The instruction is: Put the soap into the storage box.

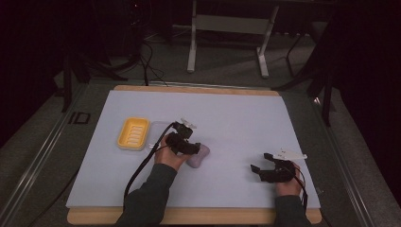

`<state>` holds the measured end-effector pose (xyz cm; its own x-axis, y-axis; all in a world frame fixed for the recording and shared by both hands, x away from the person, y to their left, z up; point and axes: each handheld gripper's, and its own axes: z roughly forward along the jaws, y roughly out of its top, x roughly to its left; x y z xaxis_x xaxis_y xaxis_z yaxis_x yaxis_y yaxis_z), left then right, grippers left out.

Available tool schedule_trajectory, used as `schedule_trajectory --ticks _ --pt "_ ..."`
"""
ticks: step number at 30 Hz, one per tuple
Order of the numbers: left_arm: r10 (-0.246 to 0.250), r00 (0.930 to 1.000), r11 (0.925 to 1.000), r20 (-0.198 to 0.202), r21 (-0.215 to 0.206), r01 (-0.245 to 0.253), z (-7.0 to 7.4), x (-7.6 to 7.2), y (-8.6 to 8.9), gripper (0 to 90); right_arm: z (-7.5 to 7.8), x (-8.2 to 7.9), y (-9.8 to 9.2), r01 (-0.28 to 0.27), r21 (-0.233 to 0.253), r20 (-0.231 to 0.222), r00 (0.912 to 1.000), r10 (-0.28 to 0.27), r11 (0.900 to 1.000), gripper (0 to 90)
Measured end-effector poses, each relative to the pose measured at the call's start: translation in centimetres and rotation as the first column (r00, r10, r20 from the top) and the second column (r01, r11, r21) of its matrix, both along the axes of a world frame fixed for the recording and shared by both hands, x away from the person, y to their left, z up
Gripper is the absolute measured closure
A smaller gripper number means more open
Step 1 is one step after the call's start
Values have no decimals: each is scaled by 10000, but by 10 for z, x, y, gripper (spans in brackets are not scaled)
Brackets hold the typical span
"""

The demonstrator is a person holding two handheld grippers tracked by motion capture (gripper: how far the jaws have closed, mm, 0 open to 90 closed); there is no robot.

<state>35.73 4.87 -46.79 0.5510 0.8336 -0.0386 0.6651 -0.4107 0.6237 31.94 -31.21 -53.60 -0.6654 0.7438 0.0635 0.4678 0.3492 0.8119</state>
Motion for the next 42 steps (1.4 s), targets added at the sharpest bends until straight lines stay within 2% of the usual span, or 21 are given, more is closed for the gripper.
schedule_trajectory --ticks 8,13,17,23,33,42 --pt "-203 9996 9989 -195 424 211 -8 -1 -7 395 0 0 0 2 5 8 10000 -2 10000 174" --pt "-272 9990 9984 -349 484 289 -13 -1 -13 385 0 0 0 -4 18 5 10000 4 10000 171" --pt "-481 9975 9959 -508 738 518 -17 -1 -20 369 0 0 0 6 31 -8 10000 -6 10000 171" --pt "-458 9961 9926 -755 1086 539 -22 2 -28 345 0 0 0 15 47 -25 10000 -15 10000 171" --pt "-569 9875 9878 -1467 1351 770 -31 7 -37 333 0 0 0 3 46 -43 10000 -3 10000 168" --pt "-500 9812 9848 -1866 1546 796 -37 13 -38 352 0 0 0 -3 50 -43 10000 4 10000 168"
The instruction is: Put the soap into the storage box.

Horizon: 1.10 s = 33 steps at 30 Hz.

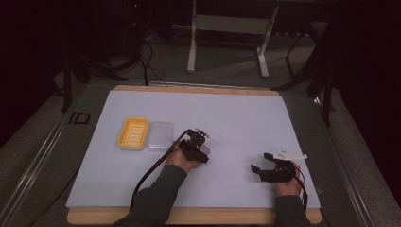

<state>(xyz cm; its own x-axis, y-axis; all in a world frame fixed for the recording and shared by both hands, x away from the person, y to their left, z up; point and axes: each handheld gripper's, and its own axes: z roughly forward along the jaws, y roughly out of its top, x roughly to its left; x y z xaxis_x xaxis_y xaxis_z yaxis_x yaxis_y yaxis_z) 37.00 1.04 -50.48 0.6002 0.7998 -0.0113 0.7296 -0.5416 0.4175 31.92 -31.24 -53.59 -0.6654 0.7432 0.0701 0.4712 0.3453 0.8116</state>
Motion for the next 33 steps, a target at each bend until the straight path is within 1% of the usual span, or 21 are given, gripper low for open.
schedule_trajectory --ticks 6,10,13,16,20,23,28,31,33 --pt "-254 9995 9996 -212 -132 251 0 0 -1 429 0 0 0 -2 -4 -1 10000 2 10000 168" --pt "-309 9988 9995 -383 -24 308 -1 1 -2 447 0 0 0 -5 -9 -3 10000 5 10000 168" --pt "-284 9988 9996 -397 46 286 -1 1 -3 444 0 0 0 -5 -8 -6 10000 5 10000 168" --pt "-337 9982 9994 -497 103 343 -1 3 -3 451 0 0 0 -12 -13 -1 10000 12 10000 169" --pt "-488 9973 9985 -547 211 500 1 3 -1 484 0 0 0 -17 -7 -4 10000 17 10000 168" --pt "-589 9966 9974 -574 384 611 2 4 1 490 0 0 0 -19 3 -11 10000 19 10000 168" --pt "-831 9943 9924 -668 855 887 4 4 7 494 0 0 0 -17 9 -25 10000 17 10000 169" --pt "-914 9926 9895 -803 1050 996 5 3 11 494 0 0 0 -13 10 -28 10000 13 10000 168" --pt "-962 9908 9884 -949 1083 1063 6 3 13 494 0 0 0 -13 2 -34 10000 13 10000 168"
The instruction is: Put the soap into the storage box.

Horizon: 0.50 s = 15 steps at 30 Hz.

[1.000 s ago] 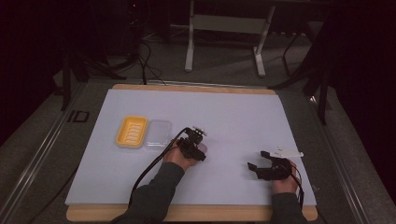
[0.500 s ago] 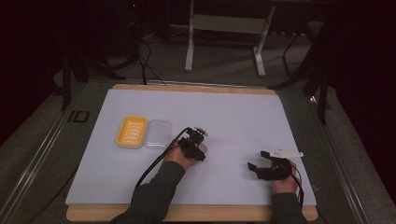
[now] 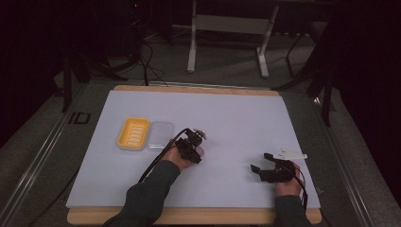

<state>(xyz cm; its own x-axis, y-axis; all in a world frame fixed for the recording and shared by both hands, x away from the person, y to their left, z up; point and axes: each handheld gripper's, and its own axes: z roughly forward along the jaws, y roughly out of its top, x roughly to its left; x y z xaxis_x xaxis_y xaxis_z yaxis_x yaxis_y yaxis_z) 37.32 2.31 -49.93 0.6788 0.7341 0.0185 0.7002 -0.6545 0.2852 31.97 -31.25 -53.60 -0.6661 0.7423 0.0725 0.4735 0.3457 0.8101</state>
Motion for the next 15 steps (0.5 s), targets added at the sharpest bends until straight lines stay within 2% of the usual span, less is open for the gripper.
schedule_trajectory --ticks 8,15 --pt "-152 9988 9998 -470 -119 147 0 5 6 491 0 0 0 -7 -9 -23 10000 7 10000 168" --pt "-474 9957 9985 -801 219 494 0 9 3 478 0 0 0 -11 -13 -38 10000 11 10000 169"
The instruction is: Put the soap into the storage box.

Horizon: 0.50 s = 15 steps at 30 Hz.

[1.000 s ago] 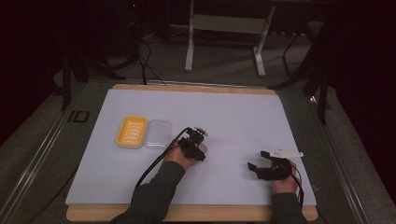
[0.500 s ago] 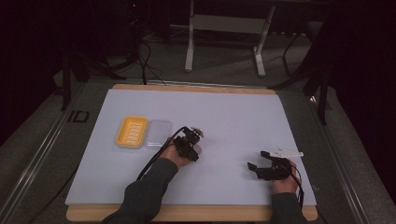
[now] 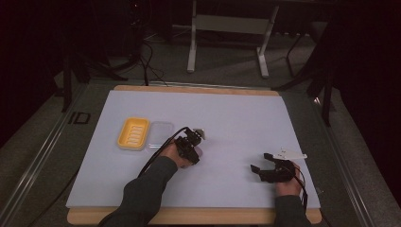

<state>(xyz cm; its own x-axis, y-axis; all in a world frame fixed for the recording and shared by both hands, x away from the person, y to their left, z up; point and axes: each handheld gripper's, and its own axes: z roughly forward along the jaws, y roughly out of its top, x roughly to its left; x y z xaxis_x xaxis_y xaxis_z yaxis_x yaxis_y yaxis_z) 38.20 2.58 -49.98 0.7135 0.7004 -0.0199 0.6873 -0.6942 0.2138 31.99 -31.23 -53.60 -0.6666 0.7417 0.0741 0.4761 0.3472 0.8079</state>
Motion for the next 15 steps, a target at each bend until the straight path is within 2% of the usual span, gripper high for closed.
schedule_trajectory --ticks 3,10,15 --pt "15 10000 10000 -72 0 -15 0 1 0 486 0 0 0 -3 -4 0 10000 3 10000 168" --pt "-284 9996 9994 -72 210 286 1 2 -2 496 0 0 0 -19 -19 -5 10000 19 10000 168" --pt "-211 9998 9997 -12 153 211 1 2 0 498 0 0 0 -22 -12 -15 10000 22 10000 168"
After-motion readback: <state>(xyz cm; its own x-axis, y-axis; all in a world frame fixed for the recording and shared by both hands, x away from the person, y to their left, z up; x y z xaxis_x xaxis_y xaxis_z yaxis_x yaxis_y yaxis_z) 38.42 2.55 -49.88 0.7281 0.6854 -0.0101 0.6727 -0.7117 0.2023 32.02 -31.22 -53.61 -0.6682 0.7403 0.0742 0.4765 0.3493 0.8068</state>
